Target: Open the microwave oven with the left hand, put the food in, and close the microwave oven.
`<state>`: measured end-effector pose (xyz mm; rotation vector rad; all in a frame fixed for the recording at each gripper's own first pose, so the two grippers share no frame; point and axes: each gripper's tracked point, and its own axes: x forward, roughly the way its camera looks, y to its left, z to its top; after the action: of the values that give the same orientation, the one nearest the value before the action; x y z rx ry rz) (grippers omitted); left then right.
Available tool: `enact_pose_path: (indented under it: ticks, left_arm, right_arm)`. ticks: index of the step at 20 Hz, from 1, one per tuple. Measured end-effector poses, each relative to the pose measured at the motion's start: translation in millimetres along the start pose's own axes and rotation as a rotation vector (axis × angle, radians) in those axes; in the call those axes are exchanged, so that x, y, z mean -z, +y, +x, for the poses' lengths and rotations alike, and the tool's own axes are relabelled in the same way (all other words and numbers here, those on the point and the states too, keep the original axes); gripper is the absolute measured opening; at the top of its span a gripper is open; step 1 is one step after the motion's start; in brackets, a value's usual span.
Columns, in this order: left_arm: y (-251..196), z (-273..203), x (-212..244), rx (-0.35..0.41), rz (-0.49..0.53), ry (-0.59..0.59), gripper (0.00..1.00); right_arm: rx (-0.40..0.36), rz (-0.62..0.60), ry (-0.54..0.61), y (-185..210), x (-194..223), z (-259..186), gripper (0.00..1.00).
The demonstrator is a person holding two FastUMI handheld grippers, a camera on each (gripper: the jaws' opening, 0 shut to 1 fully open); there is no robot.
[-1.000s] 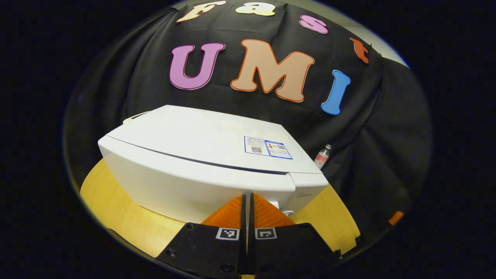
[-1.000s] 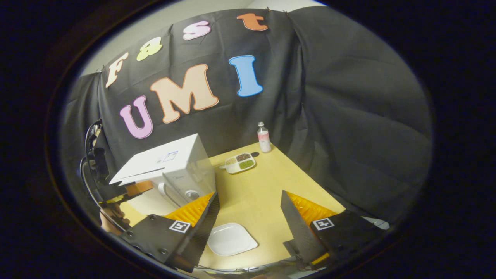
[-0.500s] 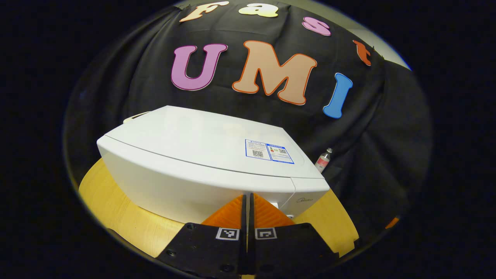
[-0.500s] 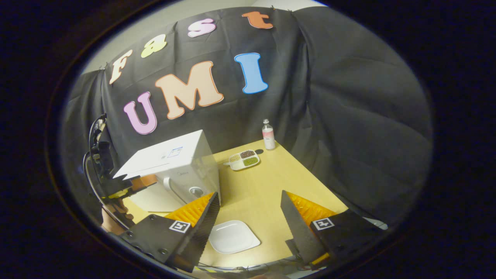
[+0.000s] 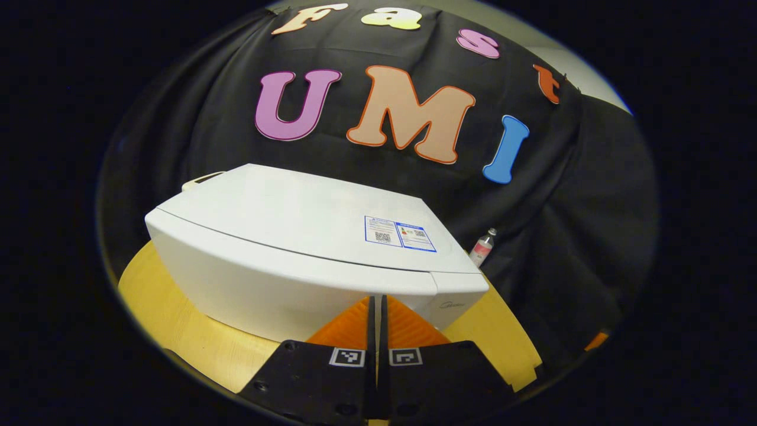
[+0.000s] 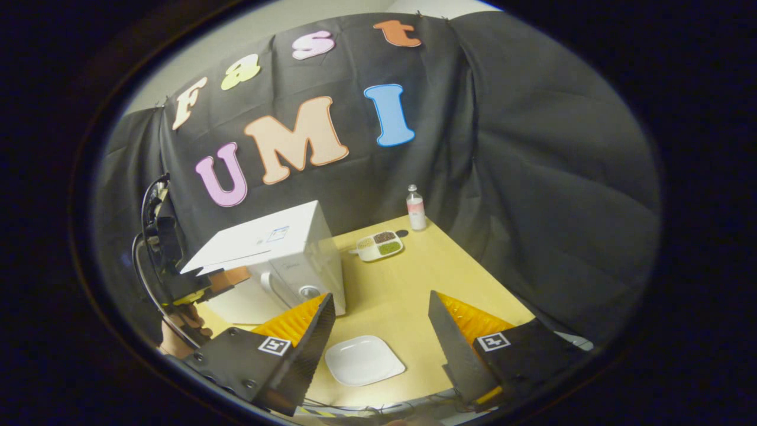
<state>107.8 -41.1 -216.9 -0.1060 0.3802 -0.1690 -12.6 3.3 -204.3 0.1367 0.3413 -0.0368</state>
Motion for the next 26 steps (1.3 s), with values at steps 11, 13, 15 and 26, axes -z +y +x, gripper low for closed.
enact_pose_path:
  ticks: [11, 13, 15, 26]
  left_arm:
    - [22, -92, -5, -0.031, 0.092, -0.030, 0.31]
    - [31, -109, -7, -0.059, 0.117, -0.045, 0.65]
    - [39, -123, -8, -0.096, 0.148, -0.061, 0.89]
    - [42, -186, -57, -0.199, 0.108, -0.203, 0.97]
  right_arm:
    - [-0.035, -0.016, -0.028, 15, -7, -12, 0.91]
    - [-0.049, -0.021, -0.040, 18, -13, -14, 0.91]
    - [-0.057, -0.038, -0.052, 20, -17, -15, 0.91]
    - [-0.154, -0.068, -0.106, 40, -46, -22, 0.91]
